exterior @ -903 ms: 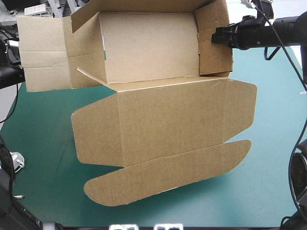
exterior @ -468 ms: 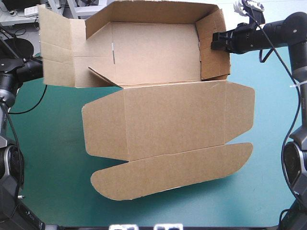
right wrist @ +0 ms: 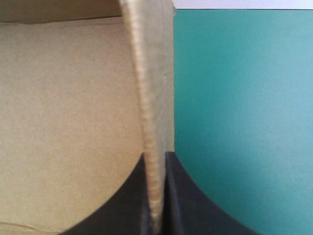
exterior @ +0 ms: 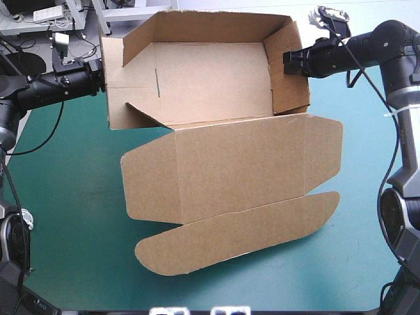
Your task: Fold the box
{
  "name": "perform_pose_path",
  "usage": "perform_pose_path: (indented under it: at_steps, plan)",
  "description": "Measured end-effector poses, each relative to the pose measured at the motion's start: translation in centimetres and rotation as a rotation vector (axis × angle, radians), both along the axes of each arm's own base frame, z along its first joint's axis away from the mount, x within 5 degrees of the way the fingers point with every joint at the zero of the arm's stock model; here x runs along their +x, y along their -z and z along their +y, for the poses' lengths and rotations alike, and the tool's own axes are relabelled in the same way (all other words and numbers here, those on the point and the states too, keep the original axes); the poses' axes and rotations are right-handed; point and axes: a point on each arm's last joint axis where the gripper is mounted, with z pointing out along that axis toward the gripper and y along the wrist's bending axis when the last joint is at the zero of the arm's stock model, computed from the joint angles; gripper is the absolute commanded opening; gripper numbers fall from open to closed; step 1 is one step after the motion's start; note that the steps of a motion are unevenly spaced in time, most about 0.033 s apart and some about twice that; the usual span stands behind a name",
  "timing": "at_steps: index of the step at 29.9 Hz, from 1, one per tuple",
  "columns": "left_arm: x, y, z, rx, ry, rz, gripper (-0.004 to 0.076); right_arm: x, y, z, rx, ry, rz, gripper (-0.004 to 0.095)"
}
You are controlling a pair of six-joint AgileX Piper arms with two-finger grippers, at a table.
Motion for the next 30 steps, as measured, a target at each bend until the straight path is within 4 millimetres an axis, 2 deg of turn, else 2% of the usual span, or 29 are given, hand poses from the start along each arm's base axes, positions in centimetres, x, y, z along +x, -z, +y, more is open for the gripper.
perform_pose_path:
  at_steps: [8,15,24,30]
  plan:
    - [-1.3,-0.9,-1.2,0.066,0.026,-0.024,-0.0003,0.8,0.8,1.2,-0.040,0.001,-0.024,-0.0001]
    - [-1.8,-1.2,-1.5,0.084,0.025,-0.010,-0.0003,1.2,0.8,1.3,-0.030,0.013,-0.042,0.0000]
    - [-2.1,-1.3,-4.2,0.078,0.103,-0.005,-0.0003,1.4,0.7,1.2,-0.022,0.029,-0.072,0.0000]
    - [-2.3,-1.3,-4.7,0.071,0.122,-0.006,-0.0003,1.5,0.6,1.2,-0.026,0.037,-0.081,-0.0001]
